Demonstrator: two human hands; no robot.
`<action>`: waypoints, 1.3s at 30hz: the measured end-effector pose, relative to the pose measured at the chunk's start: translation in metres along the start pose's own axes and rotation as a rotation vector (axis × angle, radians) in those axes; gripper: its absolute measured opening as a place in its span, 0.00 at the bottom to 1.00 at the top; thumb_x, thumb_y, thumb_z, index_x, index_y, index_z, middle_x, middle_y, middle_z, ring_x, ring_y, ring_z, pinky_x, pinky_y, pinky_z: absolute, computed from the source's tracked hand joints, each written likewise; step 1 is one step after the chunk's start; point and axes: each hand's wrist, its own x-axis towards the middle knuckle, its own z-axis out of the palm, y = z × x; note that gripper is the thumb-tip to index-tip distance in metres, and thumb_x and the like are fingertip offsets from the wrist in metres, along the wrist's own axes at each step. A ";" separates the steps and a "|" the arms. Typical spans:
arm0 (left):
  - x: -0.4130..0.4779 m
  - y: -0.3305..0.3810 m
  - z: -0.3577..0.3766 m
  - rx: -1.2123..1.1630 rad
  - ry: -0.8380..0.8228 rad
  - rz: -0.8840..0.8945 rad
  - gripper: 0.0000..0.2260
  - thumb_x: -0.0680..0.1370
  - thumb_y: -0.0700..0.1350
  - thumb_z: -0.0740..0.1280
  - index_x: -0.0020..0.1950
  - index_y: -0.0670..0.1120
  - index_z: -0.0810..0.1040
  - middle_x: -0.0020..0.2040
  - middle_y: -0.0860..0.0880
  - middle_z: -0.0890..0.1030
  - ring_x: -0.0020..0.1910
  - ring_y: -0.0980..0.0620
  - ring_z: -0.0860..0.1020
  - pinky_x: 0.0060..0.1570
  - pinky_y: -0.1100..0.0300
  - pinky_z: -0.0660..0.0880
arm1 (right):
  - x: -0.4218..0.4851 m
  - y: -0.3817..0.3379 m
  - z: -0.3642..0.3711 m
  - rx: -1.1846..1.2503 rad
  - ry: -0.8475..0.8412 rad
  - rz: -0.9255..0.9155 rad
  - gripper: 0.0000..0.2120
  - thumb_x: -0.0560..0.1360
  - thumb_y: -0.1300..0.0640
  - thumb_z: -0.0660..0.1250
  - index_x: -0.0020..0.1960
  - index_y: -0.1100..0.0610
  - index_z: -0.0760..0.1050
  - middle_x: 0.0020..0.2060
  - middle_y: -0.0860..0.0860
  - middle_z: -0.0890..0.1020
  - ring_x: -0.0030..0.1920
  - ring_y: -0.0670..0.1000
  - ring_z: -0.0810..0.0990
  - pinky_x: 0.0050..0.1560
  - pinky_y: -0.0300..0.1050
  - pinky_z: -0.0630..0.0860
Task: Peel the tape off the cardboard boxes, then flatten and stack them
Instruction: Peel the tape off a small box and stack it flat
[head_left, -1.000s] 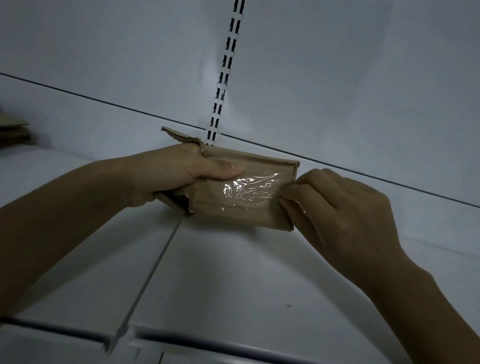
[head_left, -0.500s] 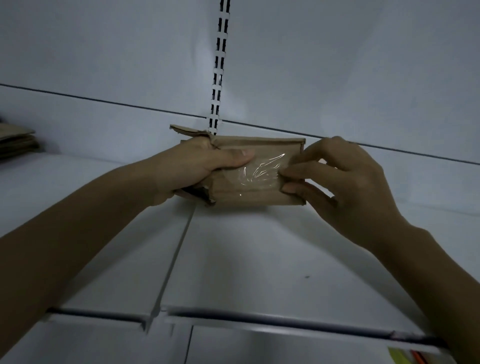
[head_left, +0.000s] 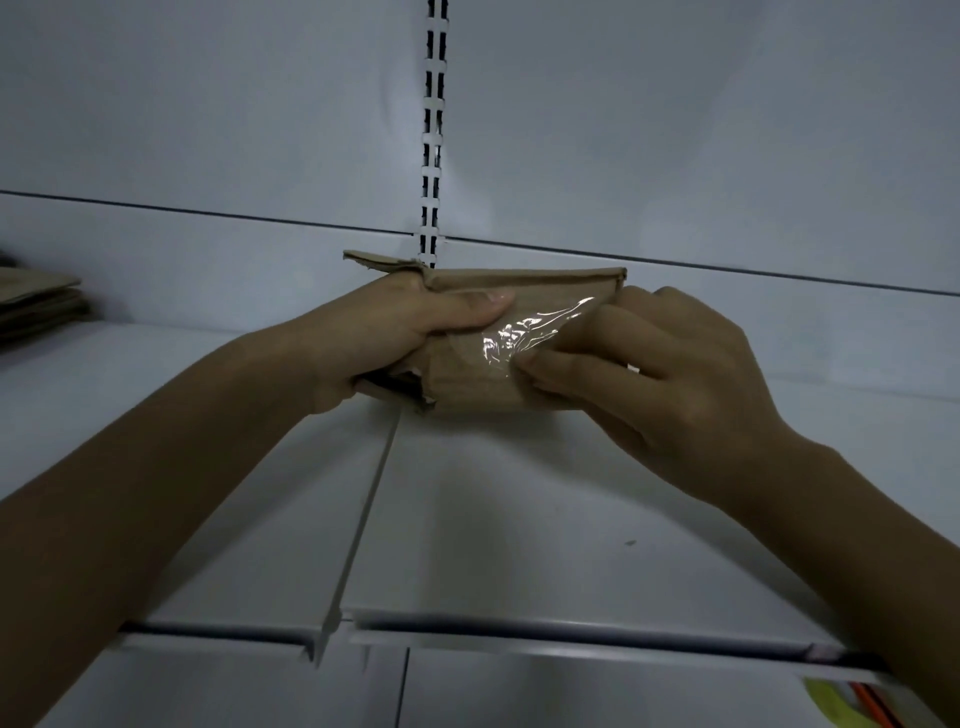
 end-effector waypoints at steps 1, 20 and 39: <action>0.000 0.000 0.000 -0.010 -0.003 -0.001 0.15 0.70 0.51 0.67 0.52 0.46 0.82 0.43 0.49 0.85 0.39 0.54 0.83 0.33 0.66 0.77 | 0.002 -0.001 0.000 -0.018 0.000 -0.036 0.05 0.75 0.66 0.69 0.47 0.61 0.83 0.39 0.55 0.83 0.35 0.58 0.78 0.33 0.46 0.67; 0.006 -0.002 0.015 0.014 0.086 0.064 0.13 0.77 0.54 0.62 0.45 0.48 0.82 0.35 0.54 0.84 0.34 0.60 0.81 0.32 0.71 0.75 | 0.001 0.020 0.001 0.660 0.277 1.148 0.06 0.81 0.60 0.56 0.45 0.54 0.68 0.35 0.49 0.76 0.35 0.45 0.76 0.38 0.35 0.74; 0.005 -0.012 0.013 -0.004 0.111 0.193 0.07 0.73 0.48 0.65 0.39 0.49 0.82 0.31 0.54 0.83 0.29 0.60 0.80 0.26 0.69 0.73 | -0.015 0.015 0.010 0.934 0.050 1.149 0.20 0.68 0.39 0.67 0.51 0.52 0.80 0.48 0.46 0.84 0.49 0.45 0.82 0.48 0.43 0.78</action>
